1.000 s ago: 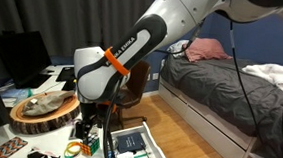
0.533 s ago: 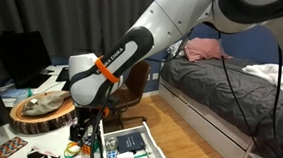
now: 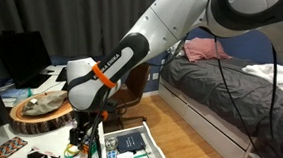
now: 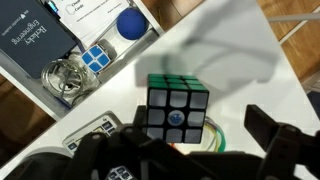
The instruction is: Put the rubik's cube in the open drawer on the left
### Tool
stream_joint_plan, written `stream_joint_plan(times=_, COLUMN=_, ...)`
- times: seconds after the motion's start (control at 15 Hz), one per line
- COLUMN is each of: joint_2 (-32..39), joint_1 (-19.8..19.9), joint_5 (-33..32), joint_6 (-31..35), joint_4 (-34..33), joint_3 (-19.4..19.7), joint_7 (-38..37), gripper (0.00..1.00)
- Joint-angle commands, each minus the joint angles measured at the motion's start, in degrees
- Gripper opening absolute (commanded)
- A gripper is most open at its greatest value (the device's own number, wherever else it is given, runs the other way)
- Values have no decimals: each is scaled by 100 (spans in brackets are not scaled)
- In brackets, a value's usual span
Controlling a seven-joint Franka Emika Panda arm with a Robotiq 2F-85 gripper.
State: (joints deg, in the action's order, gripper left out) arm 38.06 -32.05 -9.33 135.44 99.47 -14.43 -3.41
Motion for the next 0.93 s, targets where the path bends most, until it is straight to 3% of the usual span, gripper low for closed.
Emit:
stream_joint_plan(times=0.0, joint_2=106, joint_1=-169, joint_5=-208, joint_6=-283, joint_4=-207, joint_3=156, joint_7=-196, gripper=100)
stream_joint_plan(times=0.07, joint_2=115, joint_1=-170, joint_5=-204, joint_6=-327, joint_4=-216, joint_3=160, joint_7=-179, gripper=100)
stream_joint_plan(times=0.13, joint_2=122, joint_1=-166, joint_5=-198, joint_6=-350, joint_4=-220, joint_3=159, joint_7=-164, gripper=92)
stream_joint_plan(times=0.27, joint_2=144, joint_1=-150, joint_5=-189, joint_6=-371, joint_4=-232, joint_3=153, joint_7=-146, gripper=86)
stream_joint_plan(times=0.47, joint_2=224, joint_1=-131, joint_5=-178, joint_6=-429, joint_4=-309, joint_3=156, joint_7=-105, gripper=93)
stream_joint_plan(times=0.53, joint_2=259, joint_1=-143, joint_5=-202, joint_6=-496, joint_4=-364, joint_3=178, joint_7=-108, gripper=100)
stream_joint_plan(times=0.87, joint_2=453, joint_1=-138, joint_5=-242, joint_6=-581, joint_4=-632, joint_3=217, joint_7=-74, gripper=98)
